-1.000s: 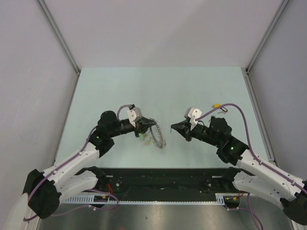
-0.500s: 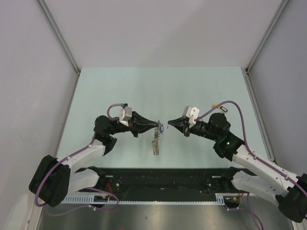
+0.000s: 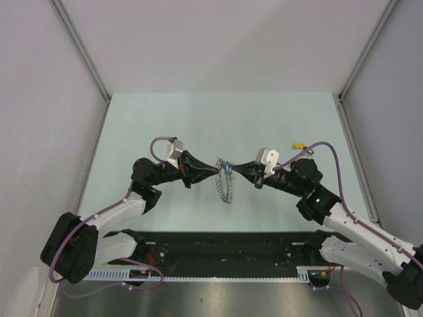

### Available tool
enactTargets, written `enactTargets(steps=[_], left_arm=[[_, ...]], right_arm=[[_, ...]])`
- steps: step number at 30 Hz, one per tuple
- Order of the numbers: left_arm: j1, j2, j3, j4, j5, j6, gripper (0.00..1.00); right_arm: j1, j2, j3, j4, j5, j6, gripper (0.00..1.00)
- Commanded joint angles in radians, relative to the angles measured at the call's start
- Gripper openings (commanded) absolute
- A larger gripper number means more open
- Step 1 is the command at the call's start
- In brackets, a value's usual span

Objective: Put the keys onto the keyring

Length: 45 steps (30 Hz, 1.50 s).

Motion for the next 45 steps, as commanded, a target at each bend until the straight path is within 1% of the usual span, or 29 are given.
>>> enactTargets(steps=[1, 11, 21, 26, 33, 45], left_arm=[[-0.003, -0.021, 0.026, 0.032, -0.03, -0.03, 0.0], [-0.003, -0.003, 0.035, 0.014, -0.045, -0.052, 0.01], [-0.004, -0.001, 0.035, 0.015, -0.042, -0.055, 0.0], [-0.004, -0.001, 0.033, 0.014, -0.045, -0.056, 0.01], [-0.004, -0.003, 0.035, 0.017, -0.039, -0.058, 0.0], [-0.004, 0.014, 0.035, 0.049, -0.013, -0.081, 0.0]], right_arm=[[0.026, 0.015, 0.026, 0.063, 0.038, 0.011, 0.0], [0.09, 0.067, 0.026, 0.098, 0.201, 0.027, 0.0], [0.119, 0.095, 0.026, 0.138, 0.287, 0.091, 0.0], [0.13, 0.102, 0.025, 0.144, 0.27, 0.096, 0.0], [0.133, 0.109, 0.026, 0.124, 0.196, 0.047, 0.0], [0.095, 0.09, 0.02, 0.106, 0.081, 0.028, 0.0]])
